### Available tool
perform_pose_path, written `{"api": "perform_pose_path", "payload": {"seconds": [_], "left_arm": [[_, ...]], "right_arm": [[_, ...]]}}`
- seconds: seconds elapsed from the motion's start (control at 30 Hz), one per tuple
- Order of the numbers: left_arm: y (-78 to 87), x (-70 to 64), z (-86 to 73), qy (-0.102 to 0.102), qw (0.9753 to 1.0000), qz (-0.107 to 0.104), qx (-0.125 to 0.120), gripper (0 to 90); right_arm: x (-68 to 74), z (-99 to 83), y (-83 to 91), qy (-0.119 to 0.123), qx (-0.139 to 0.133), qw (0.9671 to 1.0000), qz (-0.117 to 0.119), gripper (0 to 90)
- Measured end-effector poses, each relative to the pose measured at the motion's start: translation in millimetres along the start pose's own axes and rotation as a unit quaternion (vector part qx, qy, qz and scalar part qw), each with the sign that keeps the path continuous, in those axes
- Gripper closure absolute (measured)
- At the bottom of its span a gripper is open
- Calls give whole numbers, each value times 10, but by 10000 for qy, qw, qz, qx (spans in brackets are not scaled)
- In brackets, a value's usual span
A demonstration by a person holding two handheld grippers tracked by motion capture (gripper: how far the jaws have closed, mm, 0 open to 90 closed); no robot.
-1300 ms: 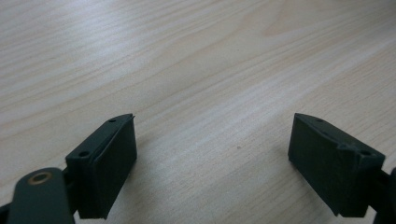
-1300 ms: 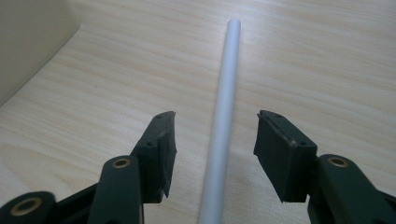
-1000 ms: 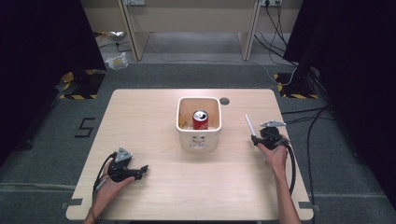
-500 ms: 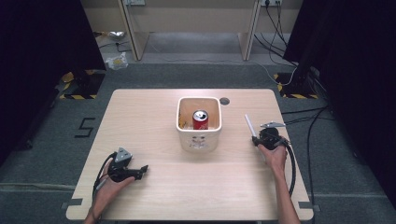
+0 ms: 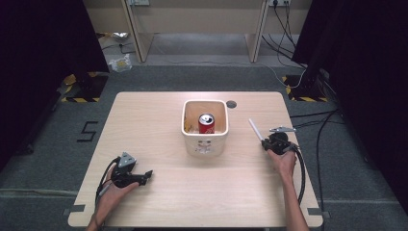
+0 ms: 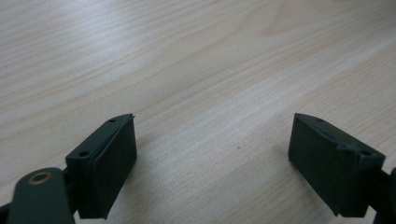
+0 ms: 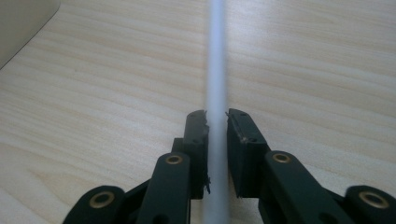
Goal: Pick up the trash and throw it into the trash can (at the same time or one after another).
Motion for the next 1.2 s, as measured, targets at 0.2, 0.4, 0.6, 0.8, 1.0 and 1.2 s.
{"api": "perform_pose_path", "payload": {"seconds": [0.2, 0.4, 0.6, 0.8, 1.0, 1.2], "left_arm": [[0, 0, 0, 1, 10000, 0, -1, 144], [0, 0, 0, 1, 10000, 0, 0, 144], [0, 0, 0, 1, 10000, 0, 0, 144], [0, 0, 0, 2, 10000, 0, -1, 144], [0, 0, 0, 1, 10000, 0, 0, 144], [0, 0, 0, 1, 10000, 0, -1, 144]], "right_arm": [[19, 5, -4, 24, 23, 10000, 15, 792], [47, 50, 62, 77, -119, 9999, 48, 793], [90, 125, 186, 106, -358, 9993, 94, 794], [128, 180, 289, 167, -542, 9983, 149, 794], [175, 235, 359, 277, -658, 9973, 185, 794], [210, 265, 392, 334, -715, 9967, 210, 794]]}}
Point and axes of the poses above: each handheld gripper's, and its own axes: y roughly backward along the jaws, z roughly out of its top, x roughly to its left, the point moved 1 cm from there along -y, roughly forward along the jaws, and after that the axes turned 10 degrees about z, right-handed, at the moved point
